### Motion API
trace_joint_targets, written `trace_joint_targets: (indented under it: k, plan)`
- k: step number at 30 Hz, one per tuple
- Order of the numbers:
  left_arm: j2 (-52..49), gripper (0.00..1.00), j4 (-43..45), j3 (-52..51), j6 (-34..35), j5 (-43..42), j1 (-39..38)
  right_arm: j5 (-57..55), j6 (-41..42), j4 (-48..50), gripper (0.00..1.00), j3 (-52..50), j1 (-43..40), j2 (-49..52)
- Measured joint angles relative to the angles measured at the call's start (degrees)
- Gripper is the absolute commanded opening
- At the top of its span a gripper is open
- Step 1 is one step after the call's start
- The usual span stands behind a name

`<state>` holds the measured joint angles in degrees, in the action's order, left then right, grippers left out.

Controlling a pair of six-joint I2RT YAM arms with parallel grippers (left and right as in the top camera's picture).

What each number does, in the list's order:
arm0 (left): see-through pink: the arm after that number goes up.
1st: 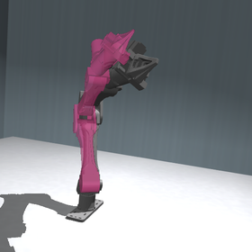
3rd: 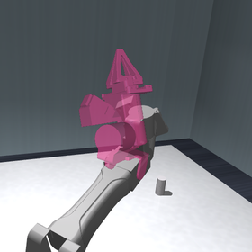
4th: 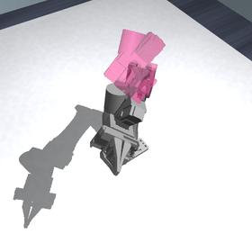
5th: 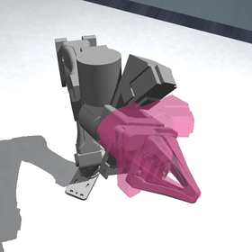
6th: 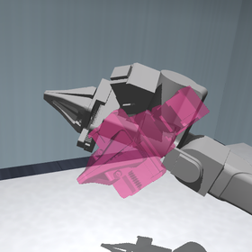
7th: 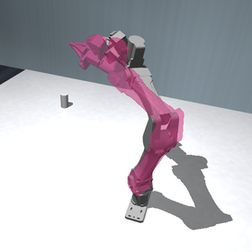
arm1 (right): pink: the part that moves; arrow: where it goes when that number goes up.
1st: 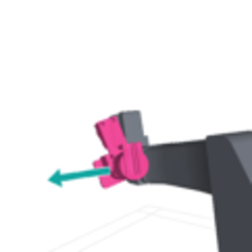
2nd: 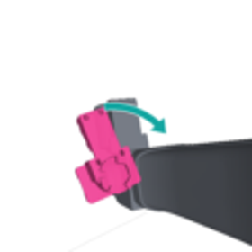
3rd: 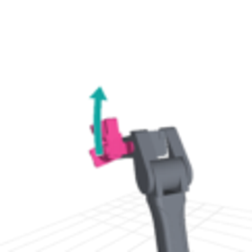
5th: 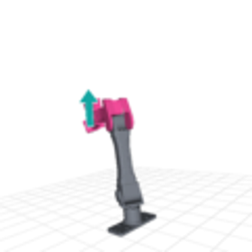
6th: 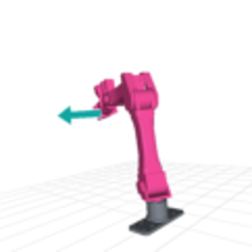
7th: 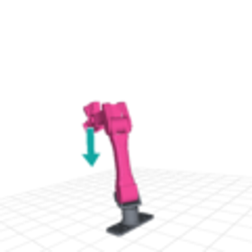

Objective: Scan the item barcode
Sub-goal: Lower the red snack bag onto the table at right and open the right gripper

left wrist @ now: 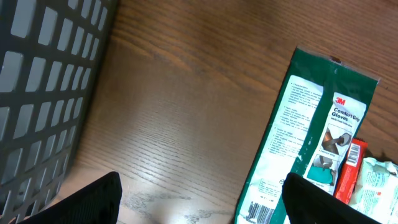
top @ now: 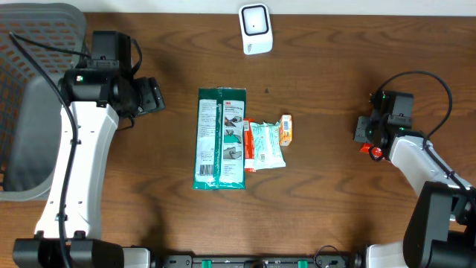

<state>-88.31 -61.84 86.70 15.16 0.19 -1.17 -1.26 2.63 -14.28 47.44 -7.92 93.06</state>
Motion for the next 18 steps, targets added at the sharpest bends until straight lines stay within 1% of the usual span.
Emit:
trace_joint_targets:
  k: [11,18]
  plan:
    - [0.0,0.83,0.0,0.0,0.0,0.0,0.0,-2.9,0.0,-0.2,0.03,0.0,0.0,0.0]
    - [0.0,0.83,0.0,0.0,0.0,0.0,0.0,-8.6,0.0,-0.9,0.04,-0.3,0.0,0.0]
